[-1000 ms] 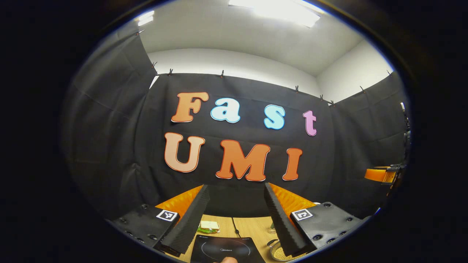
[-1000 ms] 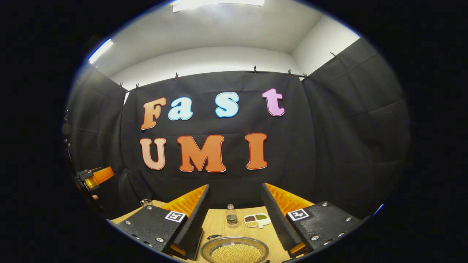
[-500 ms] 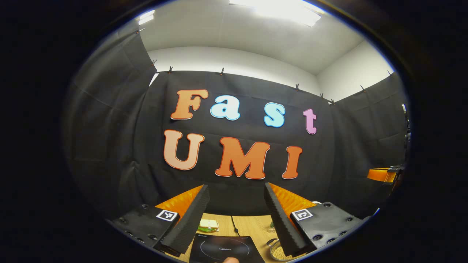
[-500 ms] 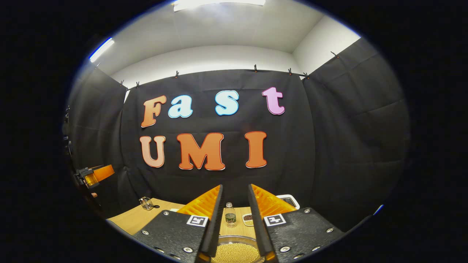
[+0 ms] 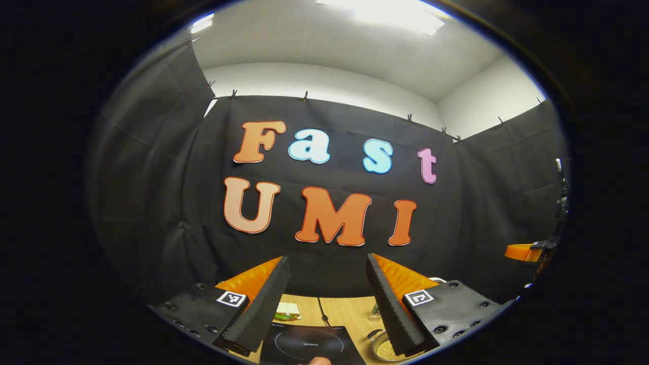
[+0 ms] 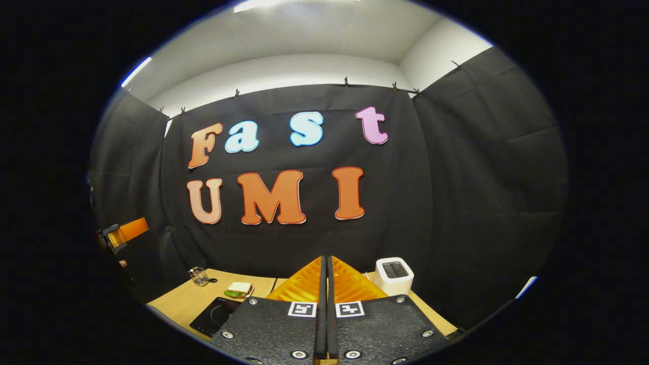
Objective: First push the handle of the pot to place it horizontally, then grasp the pot with both hands and set it on the induction cooktop.
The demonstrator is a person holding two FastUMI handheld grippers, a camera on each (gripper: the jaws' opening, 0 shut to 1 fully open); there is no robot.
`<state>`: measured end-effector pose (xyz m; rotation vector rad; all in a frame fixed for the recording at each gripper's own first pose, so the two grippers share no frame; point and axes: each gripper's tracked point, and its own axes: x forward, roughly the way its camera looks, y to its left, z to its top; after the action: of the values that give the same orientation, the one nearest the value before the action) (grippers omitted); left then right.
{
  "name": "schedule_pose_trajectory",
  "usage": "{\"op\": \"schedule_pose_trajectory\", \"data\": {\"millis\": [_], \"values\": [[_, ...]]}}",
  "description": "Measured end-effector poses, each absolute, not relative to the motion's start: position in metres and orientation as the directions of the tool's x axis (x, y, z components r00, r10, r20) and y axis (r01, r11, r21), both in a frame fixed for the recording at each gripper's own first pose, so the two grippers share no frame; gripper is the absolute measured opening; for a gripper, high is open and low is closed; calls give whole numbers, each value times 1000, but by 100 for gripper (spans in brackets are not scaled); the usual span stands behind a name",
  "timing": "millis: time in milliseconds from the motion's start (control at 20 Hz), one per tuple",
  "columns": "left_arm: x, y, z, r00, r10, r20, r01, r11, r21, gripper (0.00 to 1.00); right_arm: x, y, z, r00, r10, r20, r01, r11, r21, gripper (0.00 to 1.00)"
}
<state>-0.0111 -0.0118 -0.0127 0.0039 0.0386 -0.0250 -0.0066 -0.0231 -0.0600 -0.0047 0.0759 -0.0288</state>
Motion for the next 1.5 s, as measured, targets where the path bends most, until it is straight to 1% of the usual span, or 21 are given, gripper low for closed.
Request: {"op": "schedule_pose_trajectory", "data": {"millis": [200, 550, 800, 1000, 1150, 1500], "values": [[-11, -11, -15, 999, -21, -46, 21, 1000, 8, 99, -7, -31, -85, 993, -55, -108, 49, 997, -62, 0], [-14, -10, -26, 997, -18, -74, 17, 1000, -4, 98, -16, -24, -157, 970, -8, -244, 6, 1000, -7, 0], [-17, -10, -21, 998, -20, -65, 21, 1000, 14, 97, -29, -31, -210, 946, -25, -324, 25, 1000, -3, 0], [-19, -12, -21, 998, -22, -58, 23, 999, 24, 96, -47, -39, -257, 911, -36, -411, 41, 999, 4, 0], [-17, -11, -27, 998, -21, -67, 23, 999, 22, 99, -63, -41, -287, 882, -32, -470, 50, 998, 26, 0], [-13, -14, -35, 996, -25, -88, 26, 999, 19, 98, -98, -45, -344, 811, -26, -584, 59, 998, 36, 0]]}}
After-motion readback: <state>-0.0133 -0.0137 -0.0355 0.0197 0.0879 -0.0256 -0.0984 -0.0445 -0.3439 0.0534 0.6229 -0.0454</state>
